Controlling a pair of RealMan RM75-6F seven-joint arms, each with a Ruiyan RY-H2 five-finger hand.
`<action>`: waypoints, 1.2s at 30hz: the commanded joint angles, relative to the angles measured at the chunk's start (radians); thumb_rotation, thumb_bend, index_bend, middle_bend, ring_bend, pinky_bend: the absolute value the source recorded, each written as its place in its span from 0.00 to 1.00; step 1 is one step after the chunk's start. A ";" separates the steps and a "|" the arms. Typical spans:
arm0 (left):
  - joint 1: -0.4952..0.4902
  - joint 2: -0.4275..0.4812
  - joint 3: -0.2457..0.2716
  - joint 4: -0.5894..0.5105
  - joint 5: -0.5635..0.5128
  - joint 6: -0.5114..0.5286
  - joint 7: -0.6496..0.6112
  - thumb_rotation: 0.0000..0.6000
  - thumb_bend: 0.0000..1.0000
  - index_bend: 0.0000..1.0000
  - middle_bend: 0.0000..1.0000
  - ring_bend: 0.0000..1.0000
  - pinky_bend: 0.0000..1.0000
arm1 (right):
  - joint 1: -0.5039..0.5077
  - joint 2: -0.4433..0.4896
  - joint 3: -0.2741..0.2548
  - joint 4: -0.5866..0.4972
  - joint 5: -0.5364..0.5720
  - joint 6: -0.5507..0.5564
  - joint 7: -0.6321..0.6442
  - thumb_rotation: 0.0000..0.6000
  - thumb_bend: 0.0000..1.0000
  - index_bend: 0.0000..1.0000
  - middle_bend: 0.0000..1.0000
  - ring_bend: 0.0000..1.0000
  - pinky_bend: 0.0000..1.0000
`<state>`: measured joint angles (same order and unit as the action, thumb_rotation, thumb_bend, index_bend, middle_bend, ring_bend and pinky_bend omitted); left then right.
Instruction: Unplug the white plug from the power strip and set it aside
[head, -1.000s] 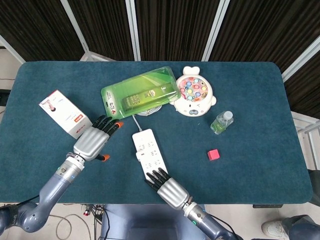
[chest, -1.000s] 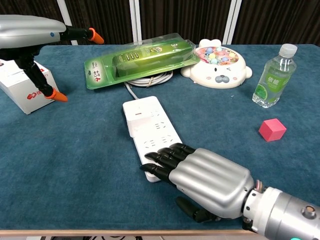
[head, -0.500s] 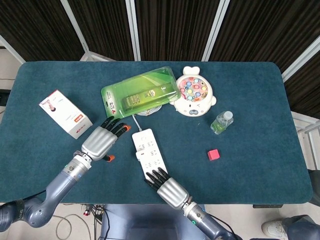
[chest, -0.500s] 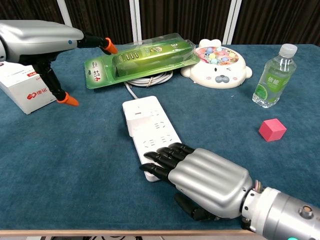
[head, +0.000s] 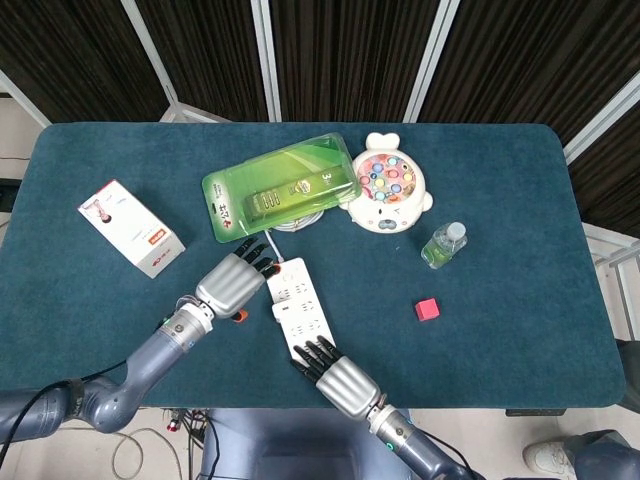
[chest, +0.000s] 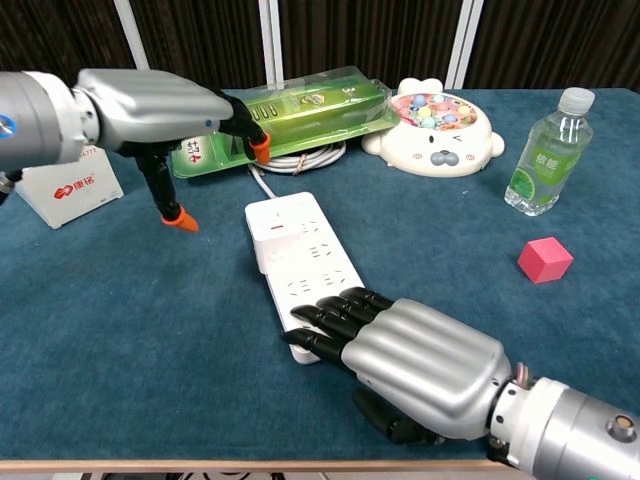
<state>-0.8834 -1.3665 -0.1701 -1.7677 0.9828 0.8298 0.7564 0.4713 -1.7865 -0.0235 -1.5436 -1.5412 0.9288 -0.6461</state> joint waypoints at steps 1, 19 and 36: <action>-0.030 -0.037 0.008 0.015 -0.038 -0.011 0.016 1.00 0.07 0.26 0.25 0.05 0.02 | 0.001 0.001 -0.003 0.001 0.001 0.002 0.001 1.00 0.75 0.03 0.06 0.04 0.09; -0.095 -0.125 0.054 0.058 -0.084 0.013 0.021 1.00 0.15 0.34 0.33 0.08 0.03 | 0.007 0.008 -0.017 0.003 0.017 0.023 0.017 1.00 0.75 0.03 0.06 0.04 0.09; -0.124 -0.195 0.085 0.118 -0.102 0.056 0.006 1.00 0.15 0.36 0.38 0.09 0.04 | 0.012 0.012 -0.029 0.003 0.028 0.040 0.026 1.00 0.75 0.03 0.06 0.04 0.09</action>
<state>-1.0062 -1.5573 -0.0854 -1.6531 0.8817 0.8831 0.7645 0.4830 -1.7749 -0.0518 -1.5408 -1.5131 0.9690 -0.6202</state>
